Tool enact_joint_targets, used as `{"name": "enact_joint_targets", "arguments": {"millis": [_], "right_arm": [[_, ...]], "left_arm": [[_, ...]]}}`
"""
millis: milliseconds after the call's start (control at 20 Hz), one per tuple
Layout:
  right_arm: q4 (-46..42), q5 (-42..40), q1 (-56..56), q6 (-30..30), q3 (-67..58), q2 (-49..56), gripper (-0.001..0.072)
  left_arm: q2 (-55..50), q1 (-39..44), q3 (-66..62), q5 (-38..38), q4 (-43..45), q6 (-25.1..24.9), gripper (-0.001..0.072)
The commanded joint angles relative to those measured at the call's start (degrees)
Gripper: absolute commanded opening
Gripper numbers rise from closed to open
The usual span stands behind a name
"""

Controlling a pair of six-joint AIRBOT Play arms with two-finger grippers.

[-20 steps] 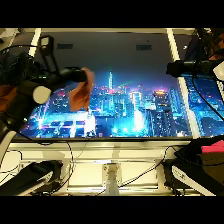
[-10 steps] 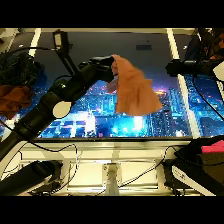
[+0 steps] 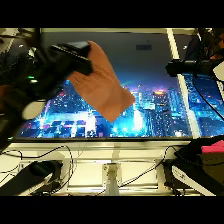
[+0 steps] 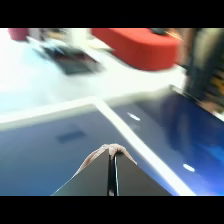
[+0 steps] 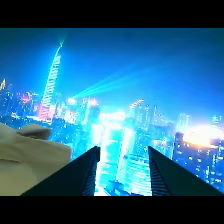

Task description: Fold the clothes and pants, and hang the long-sleeved shirts on hangers.

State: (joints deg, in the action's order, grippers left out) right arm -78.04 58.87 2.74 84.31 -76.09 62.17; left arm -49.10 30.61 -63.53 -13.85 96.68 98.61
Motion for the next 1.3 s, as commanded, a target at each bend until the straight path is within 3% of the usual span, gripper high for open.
{"name": "enact_joint_targets", "arguments": {"millis": [0, 200, 450, 600, 950, 1000, 1050, 1100, 1250], "right_arm": [[-0.04, 0.02, 0.02, 0.00, -0.02, -0.02, 0.0357], [-0.02, 0.02, 0.02, 0.00, -0.02, -0.02, 0.0357], [0.00, 0.07, 0.04, 0.02, -0.02, -0.02, 0.0357], [0.00, 0.07, 0.04, 0.02, -0.02, -0.02, 0.0357], [-2.27, -0.04, -0.02, 0.02, -0.02, -0.02, 0.0357], [-2.86, -0.02, 0.00, 0.02, -0.02, -0.02, 0.0358], [-3.08, 0.00, -0.02, 0.02, -0.02, -0.02, 0.0386], [-3.26, 0.00, -0.02, 0.02, -0.02, -0.02, 0.0386], [-3.58, 0.24, -0.02, 0.00, -0.02, -0.02, 0.0386]], "left_arm": [[6.64, -7.63, -0.42, -7.17, 2.34, 0.00, 0.0010], [7.74, -8.44, -0.39, -13.16, 1.84, 0.00, 0.0010], [-3.48, 0.31, -0.39, -14.53, -3.17, 0.02, 0.0010], [-14.71, 8.90, -0.39, -10.54, -3.76, 0.00, 0.0011], [-36.35, 25.31, -0.42, 6.71, -3.74, 0.04, 0.0025], [-37.22, 26.51, -0.42, 6.99, -3.72, 0.02, 0.0101], [-37.57, 27.30, -0.42, 6.99, -3.72, 0.02, 0.0319], [-37.48, 27.61, -0.42, 7.02, -3.72, 0.02, 0.0468], [-35.76, 26.77, -0.42, 6.99, -3.72, 0.02, 0.0480]]}}
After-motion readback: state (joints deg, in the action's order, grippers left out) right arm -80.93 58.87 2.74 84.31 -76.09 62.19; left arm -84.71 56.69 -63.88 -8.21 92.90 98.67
